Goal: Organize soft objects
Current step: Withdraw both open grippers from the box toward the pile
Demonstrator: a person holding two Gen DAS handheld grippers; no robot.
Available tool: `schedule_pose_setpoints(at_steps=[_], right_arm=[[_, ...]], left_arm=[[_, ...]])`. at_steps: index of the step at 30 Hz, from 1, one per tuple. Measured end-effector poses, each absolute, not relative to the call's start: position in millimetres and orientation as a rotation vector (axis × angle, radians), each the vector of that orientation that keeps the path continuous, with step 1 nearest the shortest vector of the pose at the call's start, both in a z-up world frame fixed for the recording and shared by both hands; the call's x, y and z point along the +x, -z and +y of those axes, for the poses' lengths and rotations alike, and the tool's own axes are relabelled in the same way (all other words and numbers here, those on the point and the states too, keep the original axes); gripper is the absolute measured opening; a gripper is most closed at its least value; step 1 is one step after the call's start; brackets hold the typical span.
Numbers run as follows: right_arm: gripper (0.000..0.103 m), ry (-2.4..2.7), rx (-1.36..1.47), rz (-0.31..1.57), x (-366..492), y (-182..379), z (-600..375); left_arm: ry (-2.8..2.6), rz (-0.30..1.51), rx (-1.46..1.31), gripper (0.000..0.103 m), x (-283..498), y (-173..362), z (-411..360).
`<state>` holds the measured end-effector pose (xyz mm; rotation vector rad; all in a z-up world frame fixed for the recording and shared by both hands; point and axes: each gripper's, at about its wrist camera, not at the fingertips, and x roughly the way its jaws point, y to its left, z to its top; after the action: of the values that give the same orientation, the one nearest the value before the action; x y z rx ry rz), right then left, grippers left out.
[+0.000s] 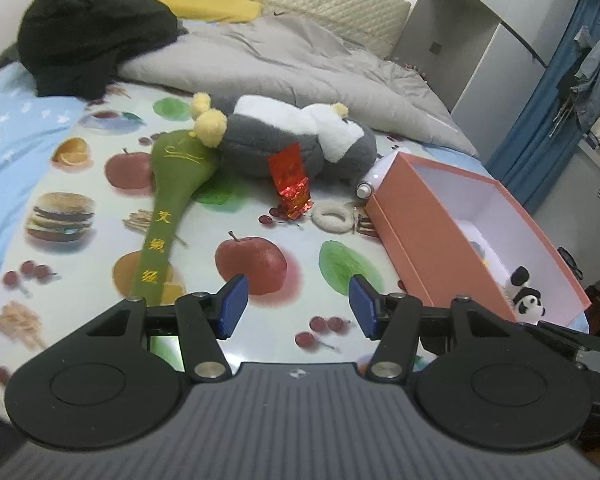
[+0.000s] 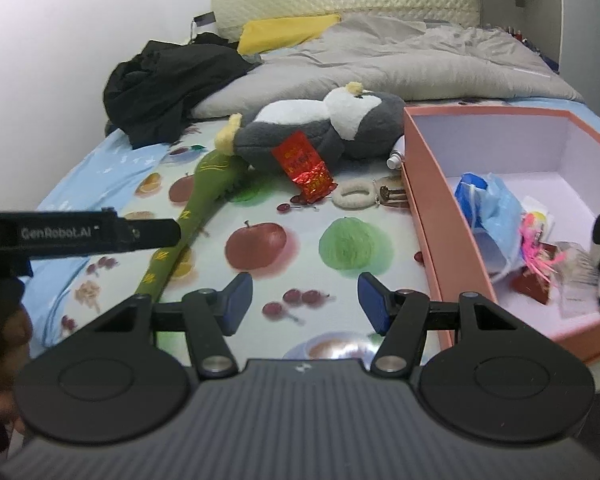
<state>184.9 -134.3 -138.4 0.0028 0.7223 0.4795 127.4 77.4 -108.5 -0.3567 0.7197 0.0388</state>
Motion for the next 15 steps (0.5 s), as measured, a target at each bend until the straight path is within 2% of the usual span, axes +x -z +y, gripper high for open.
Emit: schedule_pose_setpoints(at_steps=[15], right_arm=[[0.056,-0.479,-0.054,0.736,286,199,-92]], left_arm=[[0.008,0.761,-0.476,0.062,253,198,117]])
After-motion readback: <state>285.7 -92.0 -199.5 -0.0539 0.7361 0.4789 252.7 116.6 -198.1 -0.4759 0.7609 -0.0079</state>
